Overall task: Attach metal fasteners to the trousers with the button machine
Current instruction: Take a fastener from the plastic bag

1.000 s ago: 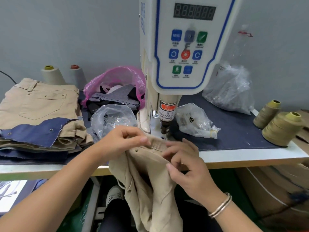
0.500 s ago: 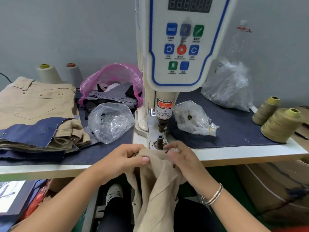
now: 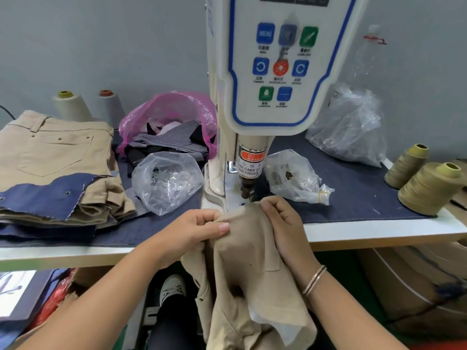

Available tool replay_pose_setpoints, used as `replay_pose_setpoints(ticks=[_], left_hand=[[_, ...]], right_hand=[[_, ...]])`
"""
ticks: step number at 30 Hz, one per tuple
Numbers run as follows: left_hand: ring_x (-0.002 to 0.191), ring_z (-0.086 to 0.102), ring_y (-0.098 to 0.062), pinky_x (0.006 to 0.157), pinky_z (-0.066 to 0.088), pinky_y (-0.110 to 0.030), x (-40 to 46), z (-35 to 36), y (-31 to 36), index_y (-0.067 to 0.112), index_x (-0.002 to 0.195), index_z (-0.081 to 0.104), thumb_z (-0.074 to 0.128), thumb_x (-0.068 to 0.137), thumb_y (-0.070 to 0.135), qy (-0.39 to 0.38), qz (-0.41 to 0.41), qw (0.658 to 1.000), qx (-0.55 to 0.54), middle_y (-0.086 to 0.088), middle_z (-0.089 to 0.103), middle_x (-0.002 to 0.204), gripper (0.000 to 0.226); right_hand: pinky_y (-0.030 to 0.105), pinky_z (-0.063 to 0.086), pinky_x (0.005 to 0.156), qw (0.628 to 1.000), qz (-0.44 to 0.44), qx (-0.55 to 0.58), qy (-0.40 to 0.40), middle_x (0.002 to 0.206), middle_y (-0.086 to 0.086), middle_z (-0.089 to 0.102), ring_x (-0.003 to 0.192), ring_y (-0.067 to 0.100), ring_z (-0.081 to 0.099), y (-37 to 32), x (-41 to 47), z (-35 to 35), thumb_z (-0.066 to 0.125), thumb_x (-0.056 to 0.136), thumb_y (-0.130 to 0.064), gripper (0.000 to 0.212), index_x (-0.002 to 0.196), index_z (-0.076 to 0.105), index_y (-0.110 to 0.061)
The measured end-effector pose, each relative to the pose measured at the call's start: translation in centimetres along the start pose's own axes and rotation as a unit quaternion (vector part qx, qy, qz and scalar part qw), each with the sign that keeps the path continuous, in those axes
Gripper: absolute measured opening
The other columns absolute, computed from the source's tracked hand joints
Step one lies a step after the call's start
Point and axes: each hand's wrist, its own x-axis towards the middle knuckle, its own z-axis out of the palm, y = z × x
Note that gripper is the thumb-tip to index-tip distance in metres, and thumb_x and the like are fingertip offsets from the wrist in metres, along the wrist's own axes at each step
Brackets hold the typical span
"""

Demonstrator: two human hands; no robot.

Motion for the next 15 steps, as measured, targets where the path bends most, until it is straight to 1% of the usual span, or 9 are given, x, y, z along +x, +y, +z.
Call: replay_pose_setpoints(ticks=[2, 3, 5, 7, 8, 10, 11, 12, 15], left_hand=[[0.056, 0.044, -0.008, 0.053, 0.026, -0.022, 0.2, -0.2, -0.1, 0.025, 0.061, 0.055, 0.067, 0.074, 0.043, 0.012, -0.001, 1.0, -0.023, 0.006, 0.051, 0.063, 0.025], [0.051, 0.04, -0.006, 0.049, 0.023, -0.02, 0.3, -0.2, -0.1, 0.025, 0.06, 0.056, 0.064, 0.076, 0.042, 0.018, -0.007, 0.999, -0.034, 0.009, 0.049, 0.06, 0.024], [0.045, 0.032, -0.005, 0.043, 0.017, -0.019, 0.6, -0.6, -0.1, 0.026, 0.058, 0.055, 0.06, 0.078, 0.038, 0.026, -0.02, 0.998, -0.044, 0.011, 0.043, 0.056, 0.024], [0.041, 0.027, -0.004, 0.038, 0.016, -0.017, 1.1, -1.0, 0.1, 0.024, 0.054, 0.051, 0.059, 0.075, 0.033, 0.036, -0.025, 0.998, -0.039, 0.012, 0.038, 0.052, 0.025], [0.04, 0.026, -0.004, 0.038, 0.014, -0.017, 1.4, -1.1, 0.3, 0.024, 0.053, 0.049, 0.061, 0.073, 0.033, 0.041, -0.024, 0.998, -0.032, 0.011, 0.037, 0.051, 0.024], [0.044, 0.023, -0.008, 0.042, 0.008, -0.024, 2.2, -1.2, 0.5, 0.024, 0.053, 0.049, 0.066, 0.064, 0.037, 0.042, -0.022, 0.999, -0.012, 0.009, 0.035, 0.053, 0.024], [0.047, 0.022, -0.009, 0.045, 0.008, -0.026, 2.4, -1.2, 0.5, 0.024, 0.054, 0.048, 0.066, 0.061, 0.041, 0.042, -0.021, 0.999, -0.004, 0.007, 0.034, 0.055, 0.025], [0.048, 0.022, -0.01, 0.045, 0.008, -0.026, 2.6, -1.2, 0.4, 0.023, 0.055, 0.048, 0.065, 0.06, 0.042, 0.042, -0.019, 0.999, 0.001, 0.006, 0.033, 0.056, 0.026], [0.046, 0.024, -0.007, 0.039, 0.016, -0.016, 2.8, -1.2, -0.3, 0.024, 0.055, 0.046, 0.066, 0.06, 0.042, 0.026, -0.001, 1.0, 0.005, 0.007, 0.032, 0.055, 0.026]], right_hand=[[0.011, 0.042, 0.067, 1.0, 0.024, -0.004, -0.006, 0.07, -0.017, 0.06, 0.07, -0.003, 0.052, 0.3, 0.7, 0.5, 0.054, 0.095, -0.015, 0.022, 0.075, 0.062, -0.023], [0.01, 0.042, 0.066, 0.999, 0.031, -0.006, -0.007, 0.07, -0.017, 0.061, 0.069, -0.004, 0.053, 0.5, 0.9, 0.7, 0.055, 0.094, -0.016, 0.022, 0.075, 0.063, -0.023], [0.008, 0.041, 0.065, 0.999, 0.038, -0.012, -0.006, 0.07, -0.017, 0.063, 0.068, -0.006, 0.054, 0.7, 1.3, 0.9, 0.057, 0.093, -0.016, 0.021, 0.075, 0.065, -0.023], [0.006, 0.042, 0.065, 0.999, 0.045, -0.015, 0.003, 0.07, -0.017, 0.065, 0.067, -0.008, 0.055, 0.8, 1.5, 0.8, 0.057, 0.093, -0.015, 0.022, 0.075, 0.066, -0.023], [0.006, 0.042, 0.065, 0.999, 0.05, -0.013, 0.012, 0.07, -0.016, 0.066, 0.067, -0.008, 0.056, 0.9, 1.5, 0.7, 0.057, 0.093, -0.014, 0.022, 0.074, 0.066, -0.022], [0.006, 0.042, 0.066, 0.998, 0.056, -0.014, 0.029, 0.07, -0.014, 0.066, 0.067, -0.009, 0.056, 1.1, 1.5, 0.4, 0.056, 0.093, -0.013, 0.024, 0.074, 0.066, -0.022], [0.006, 0.042, 0.065, 0.998, 0.057, -0.015, 0.032, 0.068, -0.015, 0.066, 0.065, -0.01, 0.056, 1.2, 1.5, 0.3, 0.055, 0.093, -0.012, 0.025, 0.073, 0.066, -0.023], [0.006, 0.042, 0.064, 0.998, 0.058, -0.014, 0.033, 0.065, -0.017, 0.065, 0.064, -0.01, 0.055, 1.3, 1.3, 0.3, 0.055, 0.094, -0.011, 0.026, 0.073, 0.066, -0.022], [0.008, 0.043, 0.062, 0.998, 0.063, -0.008, 0.025, 0.063, -0.018, 0.064, 0.062, -0.007, 0.054, 1.6, 0.9, 0.2, 0.055, 0.093, -0.013, 0.025, 0.072, 0.065, -0.02]])
